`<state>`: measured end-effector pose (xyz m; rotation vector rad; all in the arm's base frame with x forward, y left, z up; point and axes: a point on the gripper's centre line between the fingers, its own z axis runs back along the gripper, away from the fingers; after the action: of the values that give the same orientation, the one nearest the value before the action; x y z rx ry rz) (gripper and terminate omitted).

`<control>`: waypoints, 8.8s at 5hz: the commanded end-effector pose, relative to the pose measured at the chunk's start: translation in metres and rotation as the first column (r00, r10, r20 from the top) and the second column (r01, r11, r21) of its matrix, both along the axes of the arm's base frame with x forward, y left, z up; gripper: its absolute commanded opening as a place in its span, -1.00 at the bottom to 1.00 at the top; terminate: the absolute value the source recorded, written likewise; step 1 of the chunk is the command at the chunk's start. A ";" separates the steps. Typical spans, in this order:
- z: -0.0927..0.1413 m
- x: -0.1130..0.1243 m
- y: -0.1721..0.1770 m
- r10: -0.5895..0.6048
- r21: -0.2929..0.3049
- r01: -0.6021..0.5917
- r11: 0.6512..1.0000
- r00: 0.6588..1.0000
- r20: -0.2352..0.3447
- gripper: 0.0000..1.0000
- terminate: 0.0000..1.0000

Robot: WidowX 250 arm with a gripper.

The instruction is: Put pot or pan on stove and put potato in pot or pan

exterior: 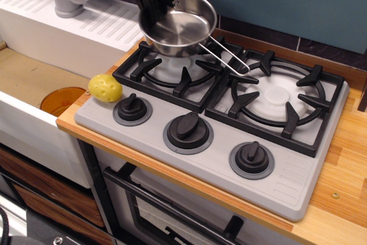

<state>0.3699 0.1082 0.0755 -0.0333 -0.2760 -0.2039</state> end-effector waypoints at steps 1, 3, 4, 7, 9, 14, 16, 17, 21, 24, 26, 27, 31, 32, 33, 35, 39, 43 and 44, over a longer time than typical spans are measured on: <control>0.009 0.002 -0.009 0.020 -0.004 -0.020 1.000 0.999 0.041 -1.00 -1.00; 0.019 -0.003 -0.021 0.032 -0.003 -0.032 0.999 0.999 0.023 1.00 -1.00; 0.027 -0.011 -0.028 0.036 -0.013 -0.036 0.999 0.999 0.003 1.00 -1.00; 0.060 -0.028 -0.048 -0.011 -0.008 0.010 1.000 0.999 -0.052 1.00 -1.00; 0.060 -0.028 -0.048 -0.011 -0.008 0.010 1.000 0.999 -0.052 1.00 -1.00; 0.048 -0.069 0.003 0.090 0.352 -0.133 0.927 0.987 0.135 1.00 -1.00; 0.029 -0.077 0.011 0.162 0.259 -0.180 0.949 0.983 0.091 1.00 -1.00; 0.019 -0.081 0.013 0.212 0.129 -0.219 0.967 0.975 0.068 1.00 -1.00; -0.006 -0.102 0.015 0.257 0.081 -0.263 0.961 0.963 0.084 1.00 -1.00; -0.020 -0.108 0.015 0.241 0.028 -0.247 0.969 0.962 0.130 1.00 -1.00; -0.025 -0.105 0.017 0.233 0.012 -0.237 0.971 0.962 0.145 1.00 -1.00; -0.027 -0.104 0.017 0.233 0.006 -0.236 0.972 0.961 0.149 1.00 -1.00; -0.038 -0.106 0.021 0.228 -0.063 -0.221 0.973 0.961 0.154 1.00 -1.00; -0.034 -0.106 0.019 0.243 -0.070 -0.235 0.969 0.960 0.138 -1.00 -1.00; -0.031 -0.106 0.017 0.253 -0.065 -0.246 0.967 0.958 0.133 -1.00 -1.00; 0.007 -0.100 0.014 0.290 -0.035 -0.287 0.957 0.951 0.110 -1.00 -1.00; 0.058 -0.057 -0.030 0.418 -0.041 -0.416 0.908 0.903 0.099 -1.00 -1.00; 0.045 -0.034 -0.058 0.413 -0.151 -0.396 0.906 0.906 0.098 1.00 -1.00; 0.047 -0.037 -0.058 0.397 -0.157 -0.380 0.912 0.913 0.095 1.00 -1.00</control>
<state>0.3210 0.0478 0.1010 -0.1097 -0.3524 0.2202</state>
